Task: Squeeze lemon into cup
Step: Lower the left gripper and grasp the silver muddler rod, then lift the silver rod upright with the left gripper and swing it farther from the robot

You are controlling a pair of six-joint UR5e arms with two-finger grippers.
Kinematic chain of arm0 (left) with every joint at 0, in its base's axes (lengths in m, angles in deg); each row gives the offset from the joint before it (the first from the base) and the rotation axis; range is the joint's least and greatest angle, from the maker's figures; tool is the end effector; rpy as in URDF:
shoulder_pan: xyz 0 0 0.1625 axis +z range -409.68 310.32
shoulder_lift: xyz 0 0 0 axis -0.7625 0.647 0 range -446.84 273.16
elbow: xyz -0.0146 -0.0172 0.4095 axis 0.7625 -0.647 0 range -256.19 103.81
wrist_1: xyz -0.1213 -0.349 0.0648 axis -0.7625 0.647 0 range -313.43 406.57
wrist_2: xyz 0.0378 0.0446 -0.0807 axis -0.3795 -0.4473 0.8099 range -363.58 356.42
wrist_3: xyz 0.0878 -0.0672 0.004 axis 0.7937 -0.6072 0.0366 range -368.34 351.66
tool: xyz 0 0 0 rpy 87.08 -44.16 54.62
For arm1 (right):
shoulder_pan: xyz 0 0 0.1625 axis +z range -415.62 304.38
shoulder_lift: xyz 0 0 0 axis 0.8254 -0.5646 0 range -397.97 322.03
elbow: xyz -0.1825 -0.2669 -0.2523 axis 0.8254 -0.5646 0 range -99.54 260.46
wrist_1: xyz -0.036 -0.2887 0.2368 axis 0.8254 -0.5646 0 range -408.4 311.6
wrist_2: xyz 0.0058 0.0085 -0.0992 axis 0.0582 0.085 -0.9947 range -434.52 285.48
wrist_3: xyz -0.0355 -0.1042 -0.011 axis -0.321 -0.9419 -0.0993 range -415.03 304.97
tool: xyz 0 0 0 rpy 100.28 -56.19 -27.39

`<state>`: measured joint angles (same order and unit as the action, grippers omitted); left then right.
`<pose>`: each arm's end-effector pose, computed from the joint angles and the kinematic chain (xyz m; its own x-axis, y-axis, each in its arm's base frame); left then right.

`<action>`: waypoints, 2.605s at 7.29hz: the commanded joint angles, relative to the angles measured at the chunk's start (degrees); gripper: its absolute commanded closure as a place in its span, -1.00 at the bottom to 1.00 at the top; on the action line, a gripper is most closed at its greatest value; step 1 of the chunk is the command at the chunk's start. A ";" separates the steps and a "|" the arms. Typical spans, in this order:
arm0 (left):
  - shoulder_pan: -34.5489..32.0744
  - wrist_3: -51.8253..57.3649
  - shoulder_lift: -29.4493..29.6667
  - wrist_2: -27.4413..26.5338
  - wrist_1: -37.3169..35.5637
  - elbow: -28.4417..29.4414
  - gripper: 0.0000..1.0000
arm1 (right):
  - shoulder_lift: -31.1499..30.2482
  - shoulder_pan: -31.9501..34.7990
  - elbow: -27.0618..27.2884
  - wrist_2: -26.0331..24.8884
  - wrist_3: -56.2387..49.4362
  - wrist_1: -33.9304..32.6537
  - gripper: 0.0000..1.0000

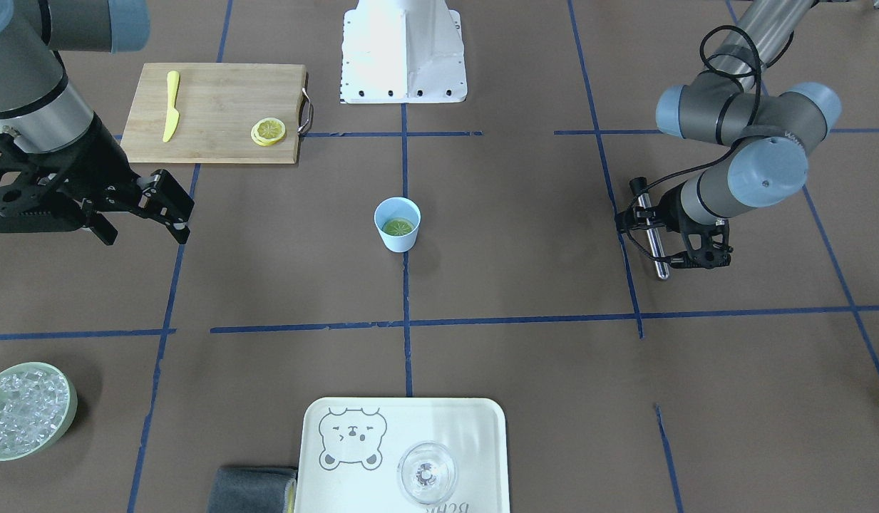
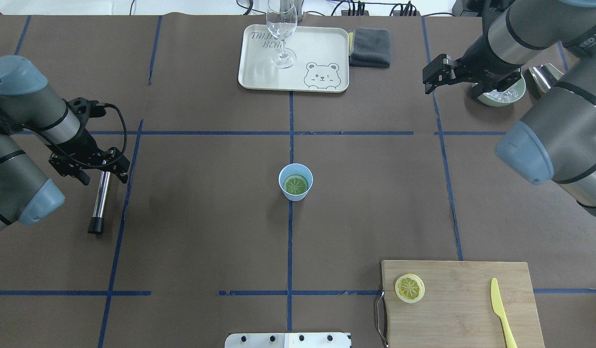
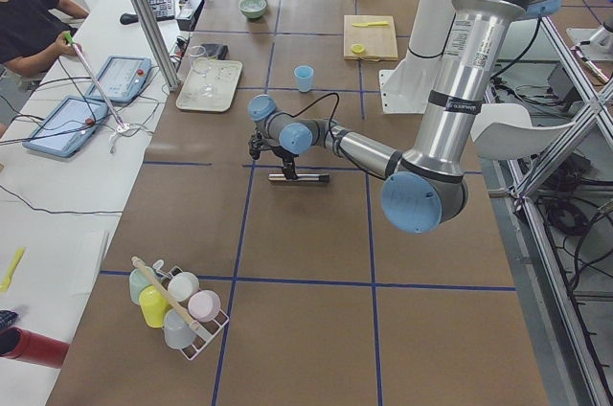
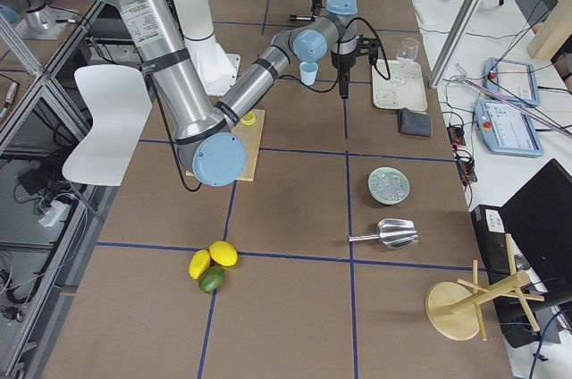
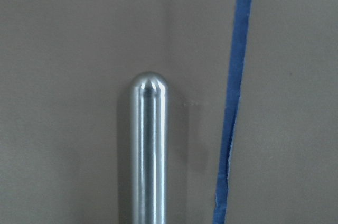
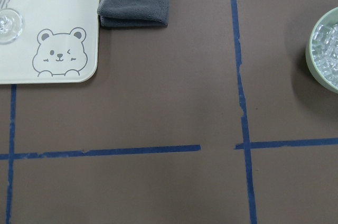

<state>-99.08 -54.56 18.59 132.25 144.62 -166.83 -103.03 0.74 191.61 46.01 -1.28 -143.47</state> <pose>0.3291 -0.4668 0.4904 0.6629 -0.0325 -0.7480 -0.1667 0.9676 -0.1899 -0.2425 -0.5038 0.2881 0.6518 0.0604 0.7560 -0.1824 0.9801 0.0790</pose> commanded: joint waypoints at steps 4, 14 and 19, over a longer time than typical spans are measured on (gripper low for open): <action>0.18 0.52 -0.14 -0.91 0.38 2.83 -1.00 | 0.02 -0.02 0.38 -0.03 -0.05 -0.03 -1.00; 0.09 0.35 -0.23 -2.59 -0.05 2.23 1.00 | -0.07 -0.03 0.47 0.06 -0.05 -0.03 -1.00; -1.92 0.35 0.55 -6.36 -1.11 -7.60 1.00 | -0.16 -0.02 1.18 0.32 0.12 -0.56 -1.00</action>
<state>-100.55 -54.02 18.47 127.22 143.45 -171.67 -103.17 0.71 192.64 46.24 -1.26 -143.88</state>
